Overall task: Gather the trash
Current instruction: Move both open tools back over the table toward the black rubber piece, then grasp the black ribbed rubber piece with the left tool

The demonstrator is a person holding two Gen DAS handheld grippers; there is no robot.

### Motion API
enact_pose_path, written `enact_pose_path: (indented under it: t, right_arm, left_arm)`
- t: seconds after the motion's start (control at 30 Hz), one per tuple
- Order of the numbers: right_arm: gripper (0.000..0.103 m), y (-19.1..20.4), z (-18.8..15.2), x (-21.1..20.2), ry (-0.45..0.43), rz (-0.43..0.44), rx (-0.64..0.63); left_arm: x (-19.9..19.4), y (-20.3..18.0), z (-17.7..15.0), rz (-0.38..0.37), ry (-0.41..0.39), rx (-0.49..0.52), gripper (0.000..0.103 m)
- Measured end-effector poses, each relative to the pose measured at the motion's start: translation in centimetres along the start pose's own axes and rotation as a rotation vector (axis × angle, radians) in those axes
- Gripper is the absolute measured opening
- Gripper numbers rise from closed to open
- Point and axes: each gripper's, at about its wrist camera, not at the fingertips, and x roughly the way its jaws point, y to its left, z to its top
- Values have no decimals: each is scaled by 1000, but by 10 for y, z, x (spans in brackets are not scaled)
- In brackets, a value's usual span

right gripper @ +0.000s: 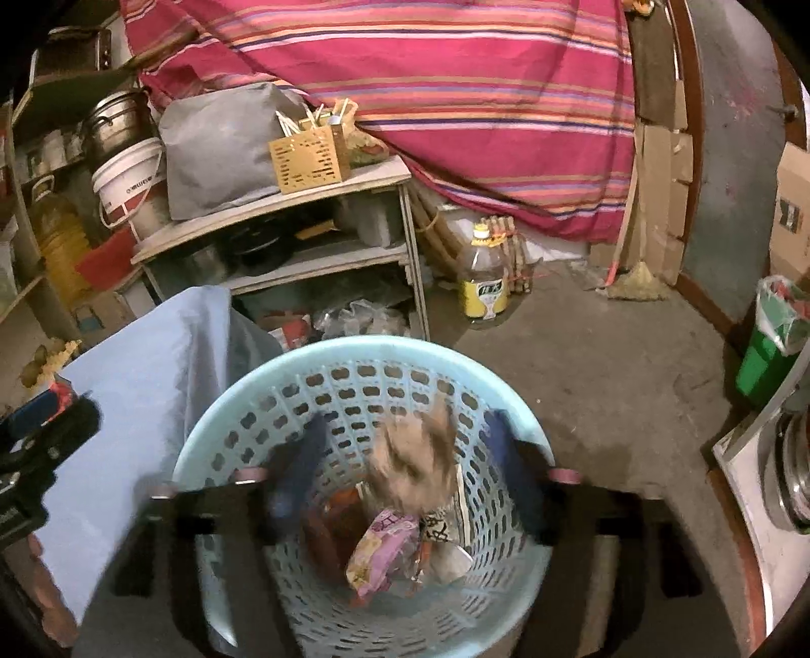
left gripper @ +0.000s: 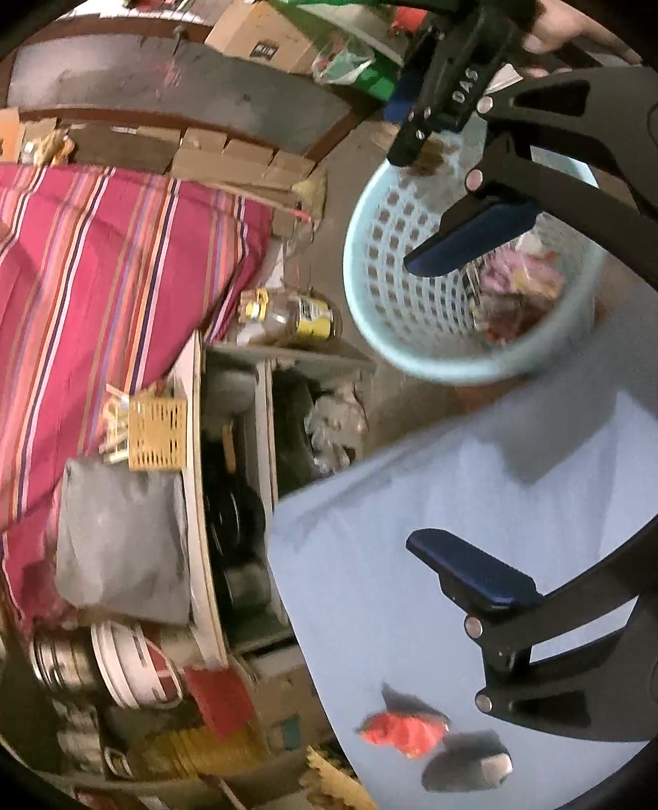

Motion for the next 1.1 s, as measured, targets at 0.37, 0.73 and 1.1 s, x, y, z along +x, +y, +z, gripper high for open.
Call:
enact_pose_path:
  t: [0.37,0.73,1.1]
  right_arm:
    - [97,44,8,-6,-22,-78,-27]
    - [98,105,6,13,25,-102,-131]
    - [98,148,5,33,84,-86,-89]
  left_arm:
    - [-19,111,-5,210,-19,-89,98]
    - [-9,253,-29,432,63,-211,98]
    - [18,322,-52,403,178,-320,97]
